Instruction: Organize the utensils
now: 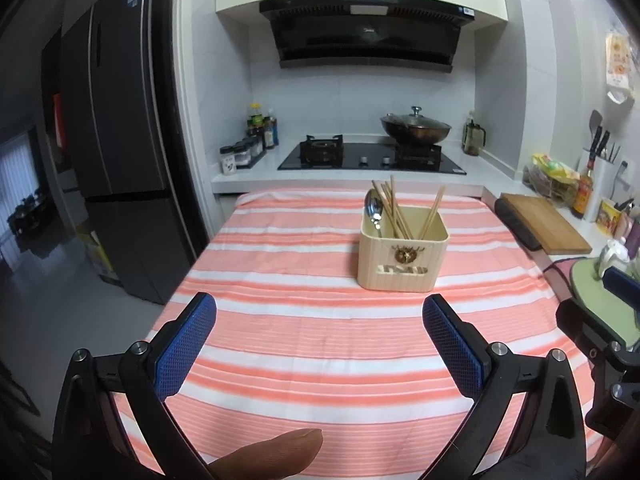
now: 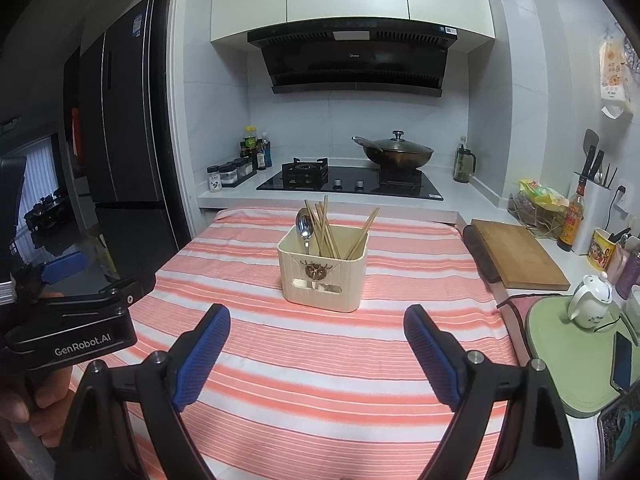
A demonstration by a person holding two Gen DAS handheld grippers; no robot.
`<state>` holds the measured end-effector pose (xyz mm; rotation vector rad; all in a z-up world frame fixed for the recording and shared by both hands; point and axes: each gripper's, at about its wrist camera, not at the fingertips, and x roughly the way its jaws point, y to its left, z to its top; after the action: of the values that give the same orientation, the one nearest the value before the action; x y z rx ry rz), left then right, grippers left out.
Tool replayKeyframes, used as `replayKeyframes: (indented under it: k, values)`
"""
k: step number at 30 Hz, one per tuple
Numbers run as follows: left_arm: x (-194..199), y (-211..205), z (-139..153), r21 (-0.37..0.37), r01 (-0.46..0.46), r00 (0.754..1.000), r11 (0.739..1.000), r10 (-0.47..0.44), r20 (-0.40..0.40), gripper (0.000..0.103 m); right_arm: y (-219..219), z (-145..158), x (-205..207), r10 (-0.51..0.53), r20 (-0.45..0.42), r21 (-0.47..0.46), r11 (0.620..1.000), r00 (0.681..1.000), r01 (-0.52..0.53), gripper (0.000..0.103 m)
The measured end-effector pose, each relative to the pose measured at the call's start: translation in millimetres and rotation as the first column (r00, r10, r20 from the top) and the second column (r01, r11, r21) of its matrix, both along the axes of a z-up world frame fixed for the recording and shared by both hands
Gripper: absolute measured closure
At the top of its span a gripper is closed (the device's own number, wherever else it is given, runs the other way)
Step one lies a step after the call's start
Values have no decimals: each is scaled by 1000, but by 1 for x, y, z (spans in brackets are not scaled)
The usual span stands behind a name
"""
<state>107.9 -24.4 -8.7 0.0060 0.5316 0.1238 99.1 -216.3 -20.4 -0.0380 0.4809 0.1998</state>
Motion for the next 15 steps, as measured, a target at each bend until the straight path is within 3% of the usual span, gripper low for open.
replayKeyframes:
  k: [15]
  values:
    - [-12,-6,11,-9,17,1000,1000,-17,21,0,-6,10,-7,-7,26,8,1000,1000,7,11]
